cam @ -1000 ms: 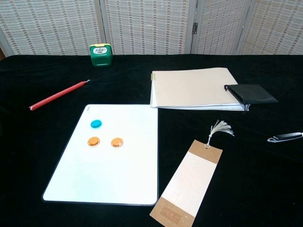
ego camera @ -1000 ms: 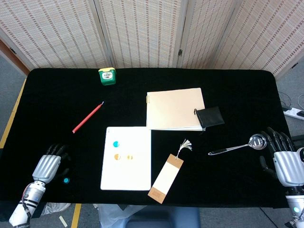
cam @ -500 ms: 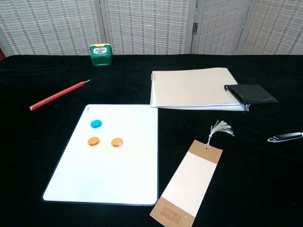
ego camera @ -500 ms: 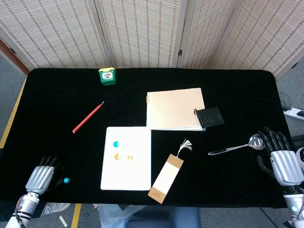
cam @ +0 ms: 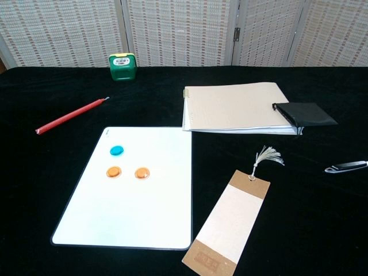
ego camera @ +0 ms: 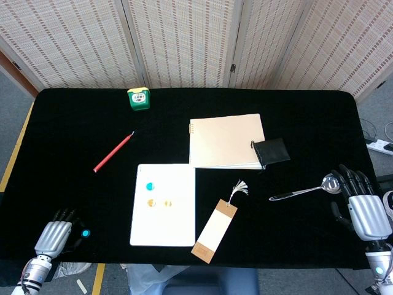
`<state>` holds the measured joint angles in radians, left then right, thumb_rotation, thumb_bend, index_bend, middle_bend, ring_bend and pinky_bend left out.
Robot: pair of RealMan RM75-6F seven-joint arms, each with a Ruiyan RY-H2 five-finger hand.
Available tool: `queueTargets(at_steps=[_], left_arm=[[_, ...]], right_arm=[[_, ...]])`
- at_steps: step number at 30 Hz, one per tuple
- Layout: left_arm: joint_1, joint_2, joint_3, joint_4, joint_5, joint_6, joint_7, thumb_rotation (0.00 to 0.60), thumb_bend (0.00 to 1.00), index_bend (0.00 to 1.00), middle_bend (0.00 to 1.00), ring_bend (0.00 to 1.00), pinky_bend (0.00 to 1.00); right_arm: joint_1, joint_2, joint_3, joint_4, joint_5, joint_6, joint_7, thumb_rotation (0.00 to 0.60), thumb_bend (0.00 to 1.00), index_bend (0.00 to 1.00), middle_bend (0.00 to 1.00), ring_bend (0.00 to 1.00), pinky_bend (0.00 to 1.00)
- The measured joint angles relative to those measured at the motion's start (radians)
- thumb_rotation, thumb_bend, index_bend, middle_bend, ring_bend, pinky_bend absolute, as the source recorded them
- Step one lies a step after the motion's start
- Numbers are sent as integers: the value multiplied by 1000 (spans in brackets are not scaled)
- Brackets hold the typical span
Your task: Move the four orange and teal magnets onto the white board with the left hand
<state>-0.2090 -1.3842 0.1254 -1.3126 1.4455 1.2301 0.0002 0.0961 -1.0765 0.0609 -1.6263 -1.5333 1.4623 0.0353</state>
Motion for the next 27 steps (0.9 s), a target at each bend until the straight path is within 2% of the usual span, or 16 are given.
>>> queueTargets(at_steps=[27], left_arm=[[-6, -11, -26, 4, 20, -47, -19, 600, 371, 514, 152, 0, 0]], right_arm=[[-11, 0, -3, 9, 6, 16, 13, 600, 530, 0, 21, 0, 0]])
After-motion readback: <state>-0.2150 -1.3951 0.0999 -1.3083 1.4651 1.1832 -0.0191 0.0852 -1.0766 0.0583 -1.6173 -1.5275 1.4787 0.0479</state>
